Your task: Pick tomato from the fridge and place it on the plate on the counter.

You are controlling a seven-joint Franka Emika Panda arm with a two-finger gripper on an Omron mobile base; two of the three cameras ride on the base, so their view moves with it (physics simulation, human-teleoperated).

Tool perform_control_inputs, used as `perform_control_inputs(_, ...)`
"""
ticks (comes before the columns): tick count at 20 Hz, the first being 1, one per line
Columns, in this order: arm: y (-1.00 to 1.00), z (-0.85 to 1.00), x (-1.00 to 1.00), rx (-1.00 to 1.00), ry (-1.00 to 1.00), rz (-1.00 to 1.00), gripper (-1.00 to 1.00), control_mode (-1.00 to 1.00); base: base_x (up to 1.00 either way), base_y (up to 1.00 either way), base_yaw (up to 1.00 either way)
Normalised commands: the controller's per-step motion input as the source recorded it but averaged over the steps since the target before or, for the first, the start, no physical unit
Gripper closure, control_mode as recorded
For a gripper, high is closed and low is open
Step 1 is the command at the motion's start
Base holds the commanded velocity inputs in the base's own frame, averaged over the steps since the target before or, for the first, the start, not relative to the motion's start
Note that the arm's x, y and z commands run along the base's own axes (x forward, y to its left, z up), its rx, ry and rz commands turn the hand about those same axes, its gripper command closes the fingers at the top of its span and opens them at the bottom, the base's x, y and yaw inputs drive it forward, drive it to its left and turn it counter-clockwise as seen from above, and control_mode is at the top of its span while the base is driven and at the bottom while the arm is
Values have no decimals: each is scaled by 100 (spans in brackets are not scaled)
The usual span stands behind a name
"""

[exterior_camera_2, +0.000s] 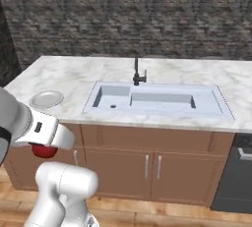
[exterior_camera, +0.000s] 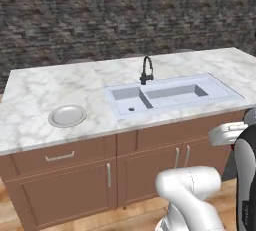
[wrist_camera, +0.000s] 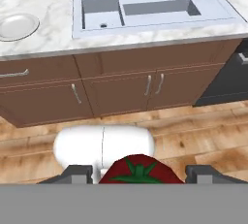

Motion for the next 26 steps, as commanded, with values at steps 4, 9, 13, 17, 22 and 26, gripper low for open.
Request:
perform_control_inputs(4,0,0,0,0,0,0,100,100,59,100,0)
perform_control_inputs(9,0,0,0,0,0,0,100,100,76,100,0)
perform_control_inputs(13,0,0,0,0,0,0,100,100,78,100,0)
perform_control_inputs(17,0,0,0,0,0,0,100,100,63,85,0)
perform_control_inputs(22,0,0,0,0,0,0,100,100,43,15,0)
perform_control_inputs(26,0,0,0,0,0,0,100,100,42,-3,7)
